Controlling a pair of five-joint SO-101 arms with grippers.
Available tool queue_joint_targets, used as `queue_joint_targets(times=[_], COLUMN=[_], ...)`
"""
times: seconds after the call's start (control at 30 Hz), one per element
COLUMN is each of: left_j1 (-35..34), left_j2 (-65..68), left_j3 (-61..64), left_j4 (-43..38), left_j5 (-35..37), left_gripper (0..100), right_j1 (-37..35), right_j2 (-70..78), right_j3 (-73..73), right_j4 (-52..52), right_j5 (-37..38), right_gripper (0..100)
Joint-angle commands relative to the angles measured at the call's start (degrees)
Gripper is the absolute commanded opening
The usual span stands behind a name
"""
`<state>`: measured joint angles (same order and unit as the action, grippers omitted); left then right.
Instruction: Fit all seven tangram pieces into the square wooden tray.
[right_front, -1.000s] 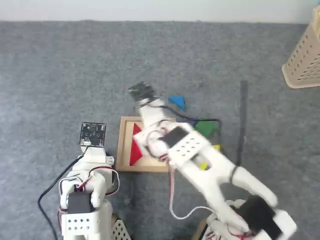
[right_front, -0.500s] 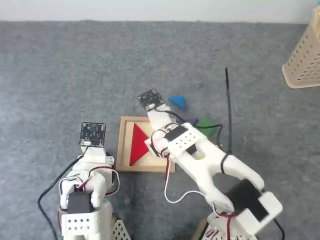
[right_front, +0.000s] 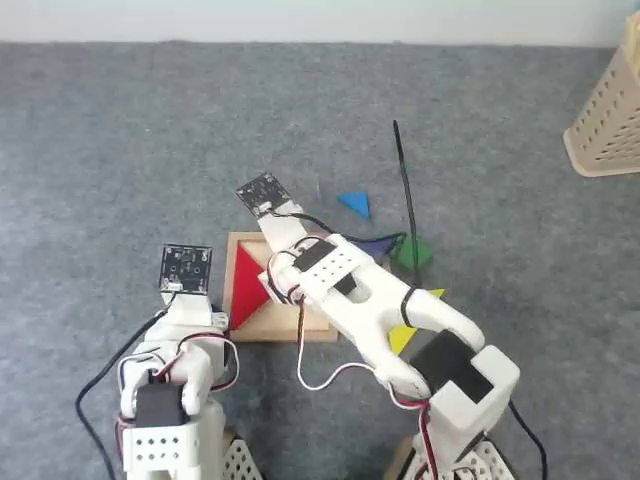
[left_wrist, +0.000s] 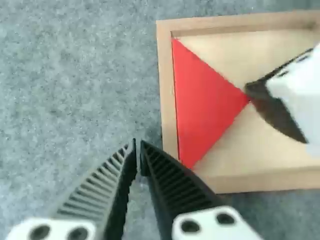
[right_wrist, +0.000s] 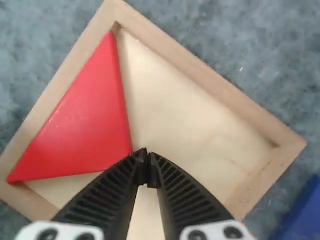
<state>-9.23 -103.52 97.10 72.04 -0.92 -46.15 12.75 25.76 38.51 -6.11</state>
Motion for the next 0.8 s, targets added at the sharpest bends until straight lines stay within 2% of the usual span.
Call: queue_joint_targets(times=[0.0,0.33,0.53,0.77], left_j1=[0.3,0.3,0.3,0.3], left_j2=[-1.1,-1.1,-1.1,-1.1], left_j3=[-0.6,-0.6,-0.6,-0.6], left_j4=[0.4,0.4,0.4,0.4], left_j5=[-0.2,-0.2,-0.2,-0.2], left_gripper=[2,2,2,2], right_j1=[0.1,9.5,9.9,10.3], right_j2=[-2.5,-15.3,-7.9,-4.1], right_j3=[-2.4,-2.2,-1.2,-1.4], right_j4=[1.2,15.8,13.6,12.3], right_j5=[0.6,0.4,0.3,0.4], right_gripper=[0.9,2.5,15.1,15.6])
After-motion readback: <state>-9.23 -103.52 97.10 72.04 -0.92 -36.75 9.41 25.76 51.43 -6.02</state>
